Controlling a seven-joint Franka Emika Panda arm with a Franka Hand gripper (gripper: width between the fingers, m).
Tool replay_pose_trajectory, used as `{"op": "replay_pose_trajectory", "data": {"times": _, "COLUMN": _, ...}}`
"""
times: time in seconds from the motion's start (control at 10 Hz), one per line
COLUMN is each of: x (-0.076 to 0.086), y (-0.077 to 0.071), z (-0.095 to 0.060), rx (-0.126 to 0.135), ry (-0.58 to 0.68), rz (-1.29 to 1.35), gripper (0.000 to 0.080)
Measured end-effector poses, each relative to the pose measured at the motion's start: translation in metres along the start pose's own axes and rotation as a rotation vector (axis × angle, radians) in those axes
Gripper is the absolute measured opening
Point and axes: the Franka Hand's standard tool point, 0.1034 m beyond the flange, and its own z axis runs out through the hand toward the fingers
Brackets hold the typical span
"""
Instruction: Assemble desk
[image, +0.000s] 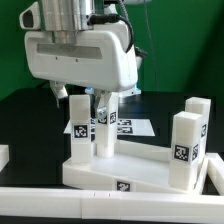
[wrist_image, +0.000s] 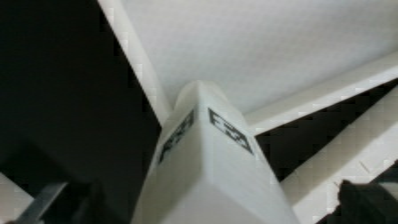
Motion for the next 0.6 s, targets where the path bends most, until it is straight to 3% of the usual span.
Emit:
{"op": "replay_pose_trajectory", "data": {"times": 0.1, "x": -0.0003, "y": 0.0017, "z": 0.0005, "rx": -0.039, "ry": 0.013, "rz": -0.165, "gripper": 0.0649}}
{"op": "replay_pose_trajectory", "data": {"times": 0.2, "x": 0.0001, "y": 0.0018, "z": 0.0008, "rx": -0.062, "ry": 0.024, "rz": -0.273, "gripper": 0.0649}}
{"op": "replay_pose_trajectory", "data": {"times": 0.4, "x": -0.0001, "y": 0.0007, "z": 0.0011, "rx": -0.087, "ry": 0.029, "rz": -0.507, "gripper": 0.0649}}
{"op": "replay_pose_trajectory", "data": {"times": 0.6, "x": 0.0005, "y": 0.0024, "z": 0.0015, "rx": -0.090, "ry": 0.021, "rz": -0.664, "gripper": 0.0649}}
